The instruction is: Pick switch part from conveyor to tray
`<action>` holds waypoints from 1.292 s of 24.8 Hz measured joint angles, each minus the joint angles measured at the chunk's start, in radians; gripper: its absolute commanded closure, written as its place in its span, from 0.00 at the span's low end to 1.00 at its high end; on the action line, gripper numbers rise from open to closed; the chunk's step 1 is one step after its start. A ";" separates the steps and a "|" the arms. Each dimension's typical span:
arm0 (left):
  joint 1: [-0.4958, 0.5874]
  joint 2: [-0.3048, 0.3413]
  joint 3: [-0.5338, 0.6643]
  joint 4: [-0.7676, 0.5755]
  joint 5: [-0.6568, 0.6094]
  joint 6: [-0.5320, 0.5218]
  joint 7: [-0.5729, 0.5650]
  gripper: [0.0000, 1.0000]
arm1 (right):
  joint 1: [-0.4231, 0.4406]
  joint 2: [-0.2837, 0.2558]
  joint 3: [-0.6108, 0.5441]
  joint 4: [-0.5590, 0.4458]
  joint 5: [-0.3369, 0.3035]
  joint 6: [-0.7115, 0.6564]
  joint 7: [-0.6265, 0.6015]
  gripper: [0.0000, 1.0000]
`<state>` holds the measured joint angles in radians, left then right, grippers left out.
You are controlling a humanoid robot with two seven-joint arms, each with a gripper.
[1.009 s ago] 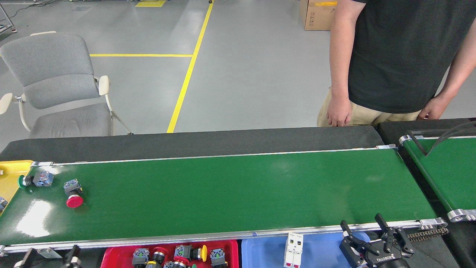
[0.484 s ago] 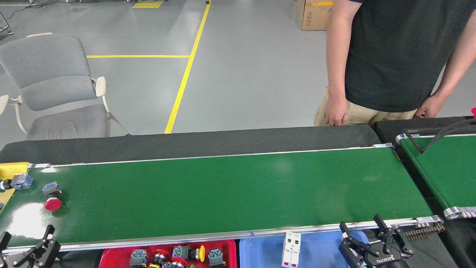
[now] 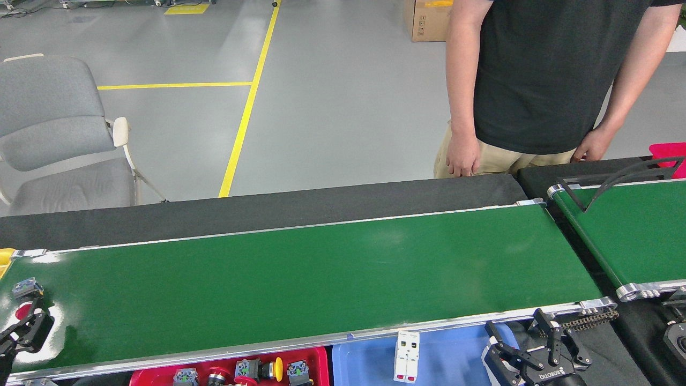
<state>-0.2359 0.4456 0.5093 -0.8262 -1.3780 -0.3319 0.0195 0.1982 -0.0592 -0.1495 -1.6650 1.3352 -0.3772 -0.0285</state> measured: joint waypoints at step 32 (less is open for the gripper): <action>0.642 -0.421 -0.270 -0.934 0.041 -0.404 0.071 0.00 | 0.070 0.034 -0.050 -0.077 -0.008 -0.010 0.006 0.00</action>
<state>0.4062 0.0243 0.2390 -1.7606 -1.3366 -0.7360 0.0907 0.2682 -0.0250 -0.1998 -1.7423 1.3271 -0.3876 -0.0225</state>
